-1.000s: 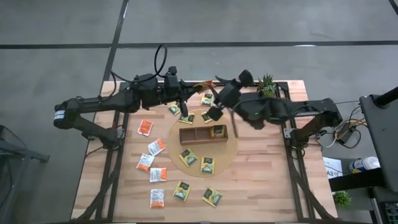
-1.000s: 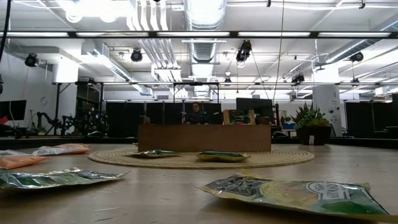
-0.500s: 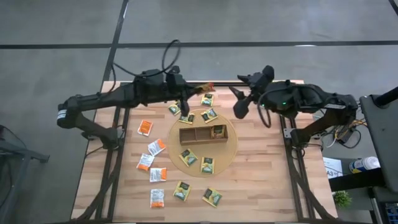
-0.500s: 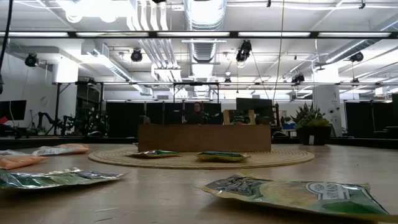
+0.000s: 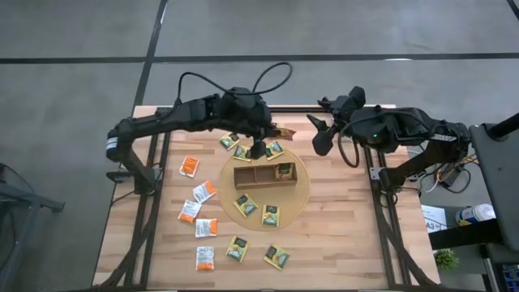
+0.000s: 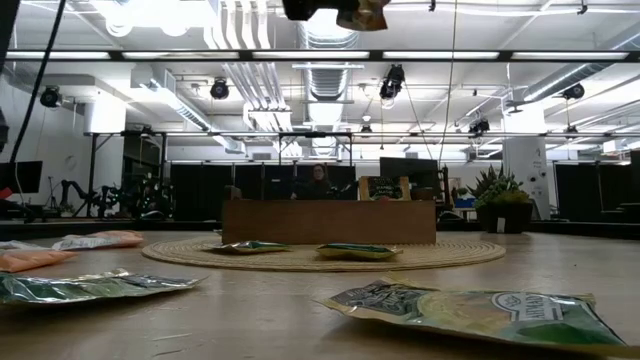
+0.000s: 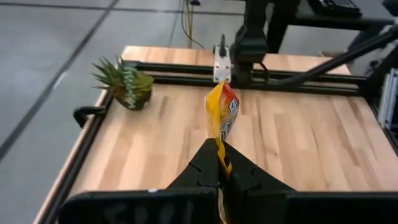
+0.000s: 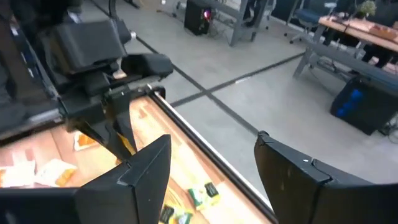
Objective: Pick & Place Tea
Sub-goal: Put the orange tea bag into the right section of the wooden organizer
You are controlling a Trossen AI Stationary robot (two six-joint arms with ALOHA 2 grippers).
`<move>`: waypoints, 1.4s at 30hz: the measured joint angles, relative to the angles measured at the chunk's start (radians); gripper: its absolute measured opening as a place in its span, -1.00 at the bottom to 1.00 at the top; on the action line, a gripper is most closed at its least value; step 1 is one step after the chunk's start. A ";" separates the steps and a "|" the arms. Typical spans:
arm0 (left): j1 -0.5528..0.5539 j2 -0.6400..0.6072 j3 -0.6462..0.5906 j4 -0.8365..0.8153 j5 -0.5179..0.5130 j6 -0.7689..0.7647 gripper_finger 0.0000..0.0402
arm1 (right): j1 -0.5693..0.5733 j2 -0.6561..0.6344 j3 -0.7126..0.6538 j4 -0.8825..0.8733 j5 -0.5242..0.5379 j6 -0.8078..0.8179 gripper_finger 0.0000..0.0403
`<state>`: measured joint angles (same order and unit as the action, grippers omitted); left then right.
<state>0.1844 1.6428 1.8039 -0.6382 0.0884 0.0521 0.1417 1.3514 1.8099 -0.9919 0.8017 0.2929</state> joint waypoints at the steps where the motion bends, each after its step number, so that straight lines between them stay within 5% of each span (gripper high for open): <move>1: 0.001 0.010 0.018 -0.018 0.010 0.000 -1.00 | 0.000 0.000 0.000 -0.016 0.000 0.013 0.12; 18: -0.001 0.209 0.075 -0.192 0.233 -0.043 -1.00 | 0.002 -0.036 0.000 -0.083 -0.002 0.040 0.12; 42: -0.003 0.378 0.074 -0.193 0.235 -0.032 -1.00 | 0.002 -0.066 0.000 -0.101 0.002 0.048 0.12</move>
<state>0.1814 2.0212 1.8778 -0.8313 0.3236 0.0202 0.1440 1.2850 1.8099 -1.0931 0.8032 0.3408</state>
